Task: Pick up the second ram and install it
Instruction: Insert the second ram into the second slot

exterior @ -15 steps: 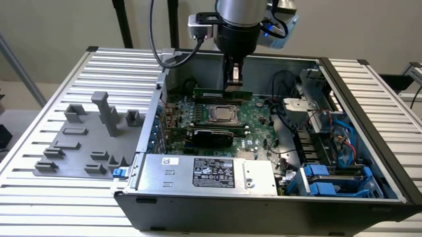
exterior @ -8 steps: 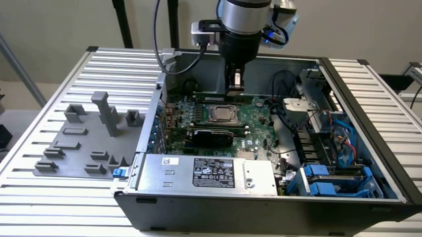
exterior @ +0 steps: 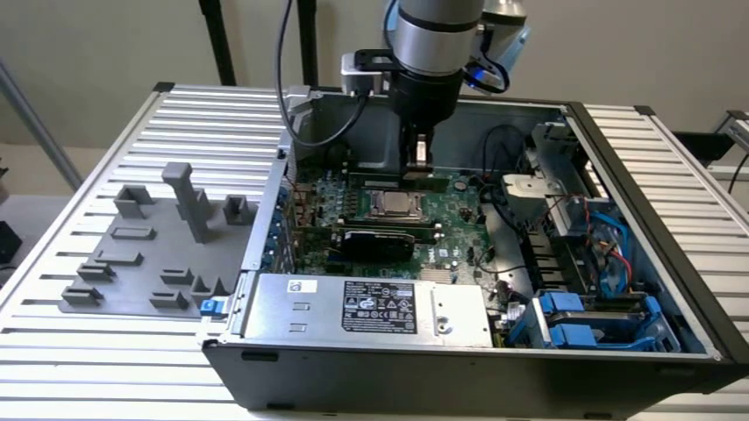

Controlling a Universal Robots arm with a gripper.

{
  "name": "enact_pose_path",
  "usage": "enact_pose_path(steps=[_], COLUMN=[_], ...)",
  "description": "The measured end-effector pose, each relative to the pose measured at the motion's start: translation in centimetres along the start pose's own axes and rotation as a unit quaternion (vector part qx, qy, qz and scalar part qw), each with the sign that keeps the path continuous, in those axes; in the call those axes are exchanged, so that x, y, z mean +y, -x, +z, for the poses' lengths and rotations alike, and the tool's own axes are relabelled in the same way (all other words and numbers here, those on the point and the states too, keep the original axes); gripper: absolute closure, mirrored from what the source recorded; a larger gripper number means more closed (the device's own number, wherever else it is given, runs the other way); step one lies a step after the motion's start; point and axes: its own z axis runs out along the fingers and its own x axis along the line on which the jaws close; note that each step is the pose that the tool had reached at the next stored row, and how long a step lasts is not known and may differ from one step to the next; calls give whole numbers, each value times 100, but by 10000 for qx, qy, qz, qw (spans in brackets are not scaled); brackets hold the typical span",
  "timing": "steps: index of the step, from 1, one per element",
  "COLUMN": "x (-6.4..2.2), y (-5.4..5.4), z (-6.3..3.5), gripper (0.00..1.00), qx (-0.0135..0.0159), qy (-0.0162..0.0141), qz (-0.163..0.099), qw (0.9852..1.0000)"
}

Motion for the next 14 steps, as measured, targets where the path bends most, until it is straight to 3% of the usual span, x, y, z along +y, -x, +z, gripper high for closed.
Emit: enact_pose_path(steps=[14], x=[-3], y=[-9], z=[254], gripper=[86], qx=[-3], qy=[0], qz=[0], qw=[10000])
